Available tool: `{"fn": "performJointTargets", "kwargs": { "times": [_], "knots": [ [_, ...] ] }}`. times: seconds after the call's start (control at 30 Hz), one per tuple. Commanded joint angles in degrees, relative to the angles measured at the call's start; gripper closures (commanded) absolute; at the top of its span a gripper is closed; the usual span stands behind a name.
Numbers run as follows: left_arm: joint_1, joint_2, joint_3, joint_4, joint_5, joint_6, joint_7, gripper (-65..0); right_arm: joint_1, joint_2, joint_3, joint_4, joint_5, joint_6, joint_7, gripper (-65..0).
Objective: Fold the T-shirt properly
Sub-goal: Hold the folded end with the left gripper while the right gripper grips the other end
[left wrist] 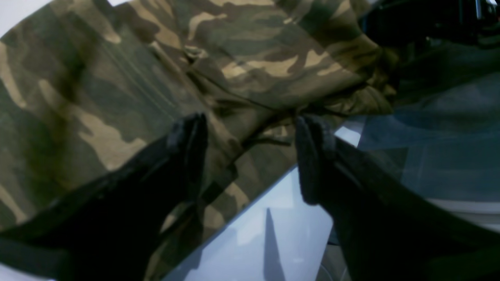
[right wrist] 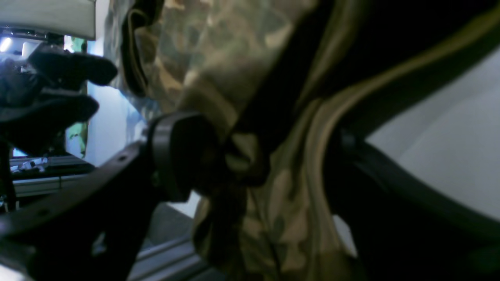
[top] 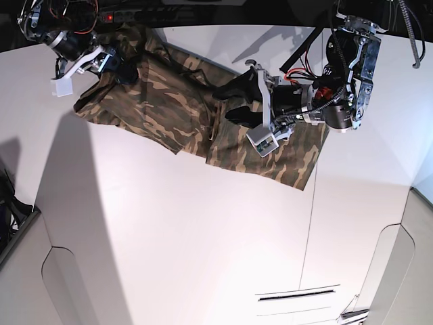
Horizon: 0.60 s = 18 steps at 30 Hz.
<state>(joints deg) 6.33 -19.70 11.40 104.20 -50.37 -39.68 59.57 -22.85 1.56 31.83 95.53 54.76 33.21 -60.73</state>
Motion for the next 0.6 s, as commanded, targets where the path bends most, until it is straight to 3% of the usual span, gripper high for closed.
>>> {"fn": "performJointTargets", "kwargs": {
  "times": [0.0,0.1,0.3,0.4,0.57],
  "knots": [
    [-0.57,-0.28,-0.22,0.85,-1.11,-0.32,-1.07,-38.4,0.31,0.15,0.04,0.63,0.59,0.26,0.31,-43.4],
    [-0.57,-0.28,-0.22,0.85,-1.11,-0.32,-1.07,-38.4,0.83,0.17,-0.11,0.63,-0.74,0.26,0.57,-39.8],
    [-0.63,-0.31,-0.35,0.85,-2.75,-0.32,-1.36,-38.4,1.22,0.22,-0.09,0.63,-1.22,0.26,1.01,-1.0],
    [-0.63,-0.28,-2.89,1.62,-6.91,-0.32,-1.68,-38.4,2.05,0.37,0.11,0.68,-4.09,0.57,0.98,0.0],
    [-0.61,-0.31,-11.02,3.3,-7.72,-0.32,-0.09,-38.4,4.11,0.79,4.09,0.7,-5.27,0.52,0.94,0.0]
  ]
}}
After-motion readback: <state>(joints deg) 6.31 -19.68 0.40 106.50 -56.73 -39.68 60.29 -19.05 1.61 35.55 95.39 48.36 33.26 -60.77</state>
